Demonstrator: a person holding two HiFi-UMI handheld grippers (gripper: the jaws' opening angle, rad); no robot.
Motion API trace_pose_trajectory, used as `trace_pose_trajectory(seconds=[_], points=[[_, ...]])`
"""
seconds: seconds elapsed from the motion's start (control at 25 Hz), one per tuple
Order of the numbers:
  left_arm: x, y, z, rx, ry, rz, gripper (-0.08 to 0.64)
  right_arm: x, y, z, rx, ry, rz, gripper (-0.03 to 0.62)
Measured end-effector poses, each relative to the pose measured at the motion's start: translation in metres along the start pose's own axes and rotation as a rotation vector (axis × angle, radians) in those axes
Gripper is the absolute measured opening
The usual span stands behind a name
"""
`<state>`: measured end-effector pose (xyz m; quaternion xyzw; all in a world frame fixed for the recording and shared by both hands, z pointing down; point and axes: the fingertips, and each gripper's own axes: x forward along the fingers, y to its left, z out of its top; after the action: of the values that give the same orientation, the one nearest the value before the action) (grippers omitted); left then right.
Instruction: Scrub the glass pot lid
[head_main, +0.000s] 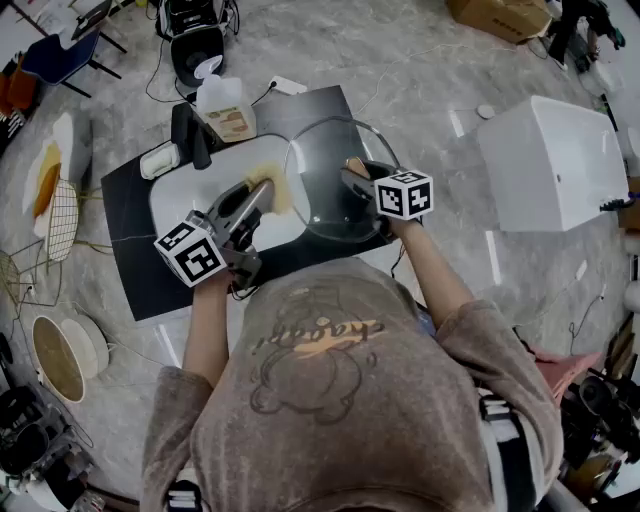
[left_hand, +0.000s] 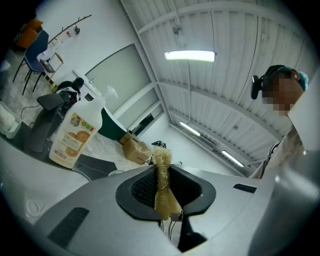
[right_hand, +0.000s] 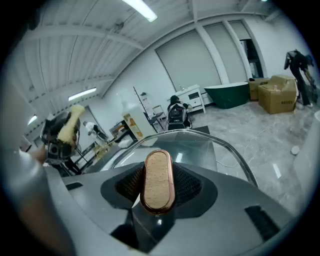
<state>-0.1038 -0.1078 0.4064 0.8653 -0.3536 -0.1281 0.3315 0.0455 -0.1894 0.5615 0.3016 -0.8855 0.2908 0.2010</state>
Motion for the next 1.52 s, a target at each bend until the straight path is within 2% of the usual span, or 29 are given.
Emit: trace_pose_trajectory(seconds=[0.16,0.48,0.72,1.04,1.16,1.52], points=[[-0.006,0.000,0.002,0.006,-0.014,0.026,0.066,0.021,0.000,-0.011,-0.096,0.104,-0.017,0.179],[-0.015,0.005,0.001,0.015,-0.027,0.065,0.066,0.052,-0.006,-0.024,-0.174,0.226,-0.049,0.179],[-0.016,0.010,0.003,0.026,-0.037,0.077,0.066,0.066,-0.004,-0.035,-0.198,0.279,-0.051,0.179],[-0.010,0.012,0.005,0.019,-0.032,0.085,0.066,0.067,-0.006,-0.033,-0.198,0.298,-0.065,0.181],[-0.004,0.015,0.003,0.023,-0.019,0.082,0.066,0.067,-0.006,-0.027,-0.214,0.281,-0.087,0.185],[0.030,0.025,-0.003,0.067,0.026,0.067,0.066,0.045,0.015,0.040,-0.218,0.070,-0.079,0.201]])
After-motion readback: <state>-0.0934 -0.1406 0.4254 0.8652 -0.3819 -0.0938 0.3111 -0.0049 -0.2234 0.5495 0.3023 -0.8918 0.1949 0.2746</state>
